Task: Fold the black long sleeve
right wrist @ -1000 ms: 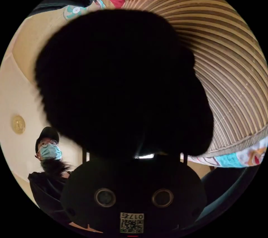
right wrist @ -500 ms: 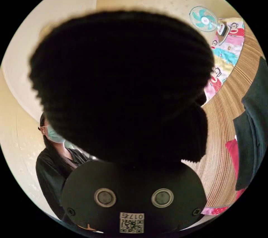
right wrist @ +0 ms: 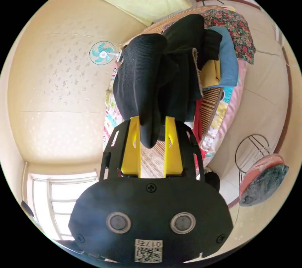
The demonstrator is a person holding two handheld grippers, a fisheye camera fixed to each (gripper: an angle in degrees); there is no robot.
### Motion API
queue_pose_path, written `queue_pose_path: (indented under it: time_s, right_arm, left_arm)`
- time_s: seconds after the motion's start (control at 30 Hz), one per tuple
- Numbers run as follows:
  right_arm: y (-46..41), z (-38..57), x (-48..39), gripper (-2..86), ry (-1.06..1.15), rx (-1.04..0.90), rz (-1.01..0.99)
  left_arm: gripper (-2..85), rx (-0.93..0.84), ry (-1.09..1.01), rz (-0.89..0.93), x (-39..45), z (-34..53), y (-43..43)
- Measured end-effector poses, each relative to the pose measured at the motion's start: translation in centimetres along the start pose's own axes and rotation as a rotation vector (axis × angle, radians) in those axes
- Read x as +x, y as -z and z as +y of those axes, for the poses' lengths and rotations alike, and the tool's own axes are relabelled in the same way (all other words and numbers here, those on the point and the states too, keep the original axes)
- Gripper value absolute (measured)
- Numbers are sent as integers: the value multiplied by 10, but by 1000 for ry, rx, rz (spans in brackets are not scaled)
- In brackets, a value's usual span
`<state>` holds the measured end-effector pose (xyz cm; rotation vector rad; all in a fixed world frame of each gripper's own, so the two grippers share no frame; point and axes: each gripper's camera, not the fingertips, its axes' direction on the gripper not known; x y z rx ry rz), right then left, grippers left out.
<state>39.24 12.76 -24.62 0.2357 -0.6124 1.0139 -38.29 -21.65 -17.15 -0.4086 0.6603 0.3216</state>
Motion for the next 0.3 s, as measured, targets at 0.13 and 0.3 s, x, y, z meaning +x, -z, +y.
queue_pose_path:
  time_s: [0.13, 0.3]
  right_arm:
    - [-39, 120, -5, 97, 36, -205, 174]
    - [-93, 216, -38, 93, 119, -421, 282]
  left_arm:
    - [119, 23, 189, -112, -82, 10, 11]
    - [128, 46, 414, -152, -212, 8, 14]
